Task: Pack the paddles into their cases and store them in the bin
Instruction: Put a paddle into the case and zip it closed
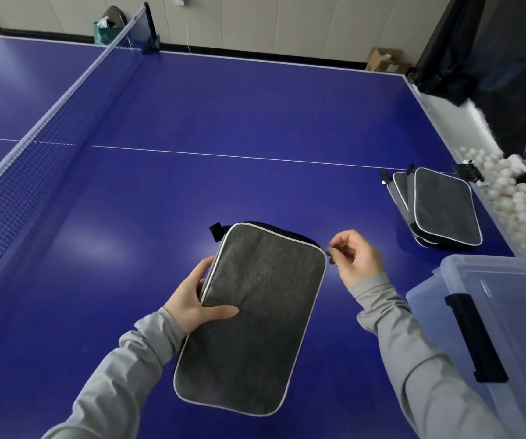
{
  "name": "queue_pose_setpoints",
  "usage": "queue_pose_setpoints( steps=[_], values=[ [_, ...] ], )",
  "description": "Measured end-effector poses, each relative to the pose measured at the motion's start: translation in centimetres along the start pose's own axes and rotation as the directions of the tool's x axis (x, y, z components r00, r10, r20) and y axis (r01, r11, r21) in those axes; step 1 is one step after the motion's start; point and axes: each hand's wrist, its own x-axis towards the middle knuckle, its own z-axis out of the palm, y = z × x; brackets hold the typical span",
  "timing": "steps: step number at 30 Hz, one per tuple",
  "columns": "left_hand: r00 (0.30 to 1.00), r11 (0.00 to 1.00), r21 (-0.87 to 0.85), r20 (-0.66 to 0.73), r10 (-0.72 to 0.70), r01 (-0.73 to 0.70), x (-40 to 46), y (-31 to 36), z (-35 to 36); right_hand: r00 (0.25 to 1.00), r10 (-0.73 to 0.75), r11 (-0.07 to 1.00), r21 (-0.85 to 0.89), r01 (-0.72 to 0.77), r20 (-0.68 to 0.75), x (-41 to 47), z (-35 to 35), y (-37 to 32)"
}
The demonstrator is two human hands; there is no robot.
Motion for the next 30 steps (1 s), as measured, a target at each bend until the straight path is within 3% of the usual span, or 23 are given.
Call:
queue_pose_setpoints(
  steps=[8,14,18,25,30],
  values=[
    [0.995,0.945,0.326,0.084,-0.051,0.021,1.7,1.8,-1.2,0.990,-0.076,0.985,-0.145,0.093,0.122,0.8,0.6,-1.2],
    [0.973,0.833,0.551,0.216,-0.084,-0.051,3.1,2.9,-0.9,0.975,-0.160,0.977,-0.118,0.179,0.156,0.8,1.0,-3.0],
    [0.953,0.693,0.712,0.274,-0.127,-0.113,3.8,3.5,-0.5,0.956,-0.226,0.963,-0.102,0.248,0.189,0.6,1.1,-4.0],
    [0.917,0.621,0.773,0.330,-0.224,-0.127,4.9,4.4,0.6,0.905,-0.319,0.910,-0.174,0.376,0.282,0.1,1.5,-4.6],
    [0.931,0.675,0.732,0.305,-0.202,-0.093,4.9,3.7,0.9,0.899,-0.350,0.910,-0.131,0.393,0.265,0.1,1.2,-4.5]
  ],
)
